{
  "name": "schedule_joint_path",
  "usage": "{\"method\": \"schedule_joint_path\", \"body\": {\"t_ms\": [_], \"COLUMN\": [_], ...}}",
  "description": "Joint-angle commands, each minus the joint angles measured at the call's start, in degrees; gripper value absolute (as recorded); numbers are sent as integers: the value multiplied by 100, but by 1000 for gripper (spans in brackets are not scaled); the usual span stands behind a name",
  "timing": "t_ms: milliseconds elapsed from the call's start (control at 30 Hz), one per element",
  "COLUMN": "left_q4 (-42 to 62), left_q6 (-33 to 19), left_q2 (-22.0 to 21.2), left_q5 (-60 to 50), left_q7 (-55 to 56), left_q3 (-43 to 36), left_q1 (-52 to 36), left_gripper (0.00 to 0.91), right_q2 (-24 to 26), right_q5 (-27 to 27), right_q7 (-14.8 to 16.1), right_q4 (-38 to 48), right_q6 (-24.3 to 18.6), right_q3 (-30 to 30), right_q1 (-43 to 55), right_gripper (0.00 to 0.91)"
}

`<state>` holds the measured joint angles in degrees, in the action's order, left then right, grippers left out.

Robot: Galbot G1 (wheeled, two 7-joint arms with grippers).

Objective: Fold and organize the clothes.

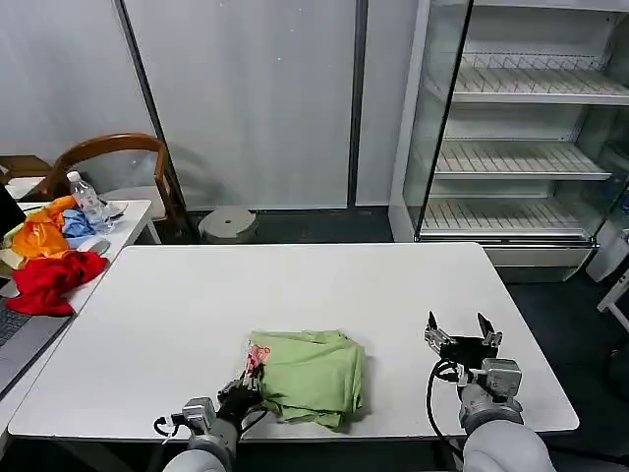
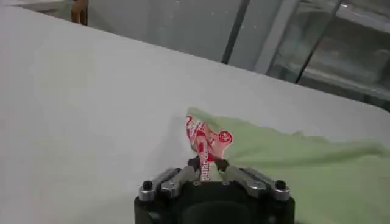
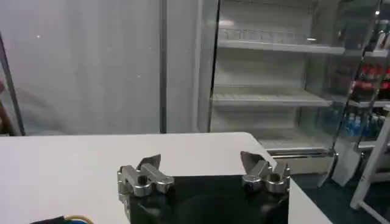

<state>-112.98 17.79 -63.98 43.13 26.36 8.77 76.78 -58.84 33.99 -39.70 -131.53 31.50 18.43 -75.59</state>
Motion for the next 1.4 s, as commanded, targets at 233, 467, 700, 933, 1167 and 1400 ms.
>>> {"method": "schedule_joint_path", "body": {"t_ms": [233, 467, 700, 933, 1167, 1400], "left_q4": [160, 310, 525, 792, 918, 1082], "left_q6": [-31, -94, -180, -296, -328, -422], "left_q2": [291, 723, 1079, 1473, 2089, 2932], "left_q5": [-99, -161, -245, -299, -309, -267], "left_q7": [-12, -50, -91, -112, -166, -250], "left_q3": [329, 554, 749, 853, 1022, 1128], "left_q1": [-267, -374, -555, -685, -822, -1000], "left_gripper": [10, 10, 10, 10, 10, 10], "right_q2": [-9, -31, -22, -46, -34, -21], "right_q5": [-6, -11, -8, -5, -8, -7], "right_q7": [1, 13, 22, 43, 61, 80], "right_q4": [-4, 2, 2, 0, 25, 34], "right_q6": [-8, -16, -19, -54, -109, -164], "right_q3": [-5, -32, -38, -37, -26, -14], "right_q1": [-16, 8, 15, -7, -30, -59], "right_gripper": [907, 907, 907, 907, 907, 907]}}
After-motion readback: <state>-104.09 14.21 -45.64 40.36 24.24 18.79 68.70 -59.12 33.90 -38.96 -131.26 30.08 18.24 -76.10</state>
